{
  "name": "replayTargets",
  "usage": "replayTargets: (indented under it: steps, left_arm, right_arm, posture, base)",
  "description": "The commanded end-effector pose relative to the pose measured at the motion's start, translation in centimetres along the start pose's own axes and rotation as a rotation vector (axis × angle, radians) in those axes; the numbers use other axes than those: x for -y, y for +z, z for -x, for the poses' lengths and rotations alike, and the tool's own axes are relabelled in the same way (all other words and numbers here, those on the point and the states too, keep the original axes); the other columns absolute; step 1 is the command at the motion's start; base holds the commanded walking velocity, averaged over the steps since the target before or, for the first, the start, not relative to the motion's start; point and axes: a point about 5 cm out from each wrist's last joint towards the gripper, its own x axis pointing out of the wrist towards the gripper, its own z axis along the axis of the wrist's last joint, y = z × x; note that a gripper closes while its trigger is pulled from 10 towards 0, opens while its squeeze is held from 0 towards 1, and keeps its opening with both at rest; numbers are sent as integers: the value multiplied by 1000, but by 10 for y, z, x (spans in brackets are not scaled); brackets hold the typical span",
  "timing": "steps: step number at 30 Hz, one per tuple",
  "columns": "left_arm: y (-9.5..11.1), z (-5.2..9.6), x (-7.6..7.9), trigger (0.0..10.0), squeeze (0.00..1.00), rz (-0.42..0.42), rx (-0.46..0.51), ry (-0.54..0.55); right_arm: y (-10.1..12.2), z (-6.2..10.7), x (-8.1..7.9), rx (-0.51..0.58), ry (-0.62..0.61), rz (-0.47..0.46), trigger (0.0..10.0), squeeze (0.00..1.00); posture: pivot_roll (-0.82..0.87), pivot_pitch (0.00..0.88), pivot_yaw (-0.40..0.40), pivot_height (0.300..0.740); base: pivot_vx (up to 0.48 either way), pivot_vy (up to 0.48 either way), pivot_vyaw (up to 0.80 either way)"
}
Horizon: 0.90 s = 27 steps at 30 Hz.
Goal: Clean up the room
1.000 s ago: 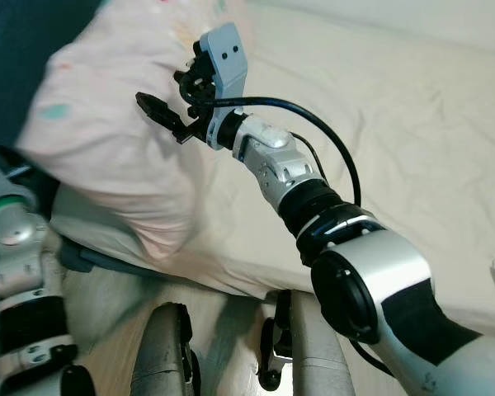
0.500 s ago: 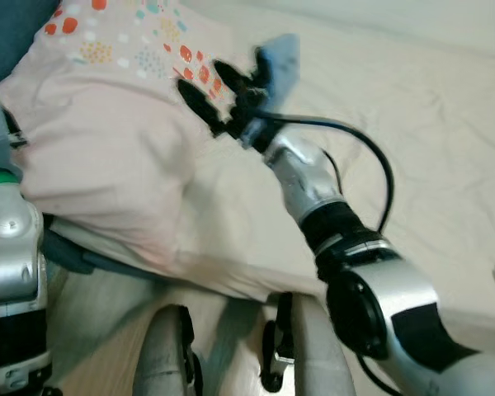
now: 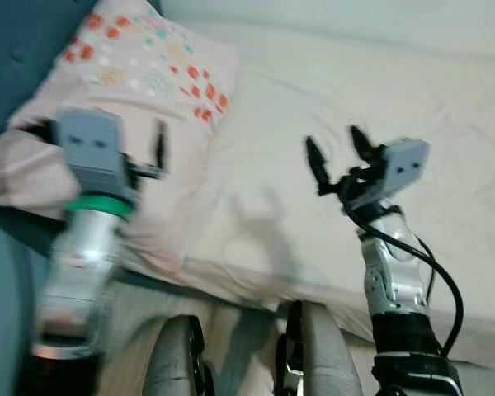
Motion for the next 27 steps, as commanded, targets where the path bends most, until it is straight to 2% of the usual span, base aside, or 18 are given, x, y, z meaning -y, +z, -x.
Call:
replayTargets:
  steps: [1,3,5,9,16,27]
  left_arm:
    - [-3,-1,-1,10000,0,1,-13,-8]
    - [3,-10,7,10000,0,52,8,-35]
    - [7,-15,10,10000,0,72,22,-44]
    - [12,-23,16,10000,0,92,34,-69]
    - [8,-30,24,10000,0,115,22,-72]
    - [4,-35,30,10000,0,101,11,-85]
  right_arm:
    - [0,5,4,-5,-28,18,10000,0]
    - [6,8,15,2,-119,11,10000,0]
    - [8,8,21,-4,-160,22,10000,0]
    - [9,6,29,-25,-189,38,10000,0]
    - [7,6,30,-49,-202,42,10000,0]
    - [2,8,30,-83,-207,40,10000,0]
  posture:
    - [-43,51,62,610]
    - [-48,39,57,615]
    - [-50,34,54,620]
    - [-56,28,44,635]
    - [-57,24,34,659]
    - [-57,25,33,699]
  base:
    - [0,0,0]
    - [0,0,0]
    - [0,0,0]
    - [0,0,0]
    - [0,0,0]
    - [0,0,0]
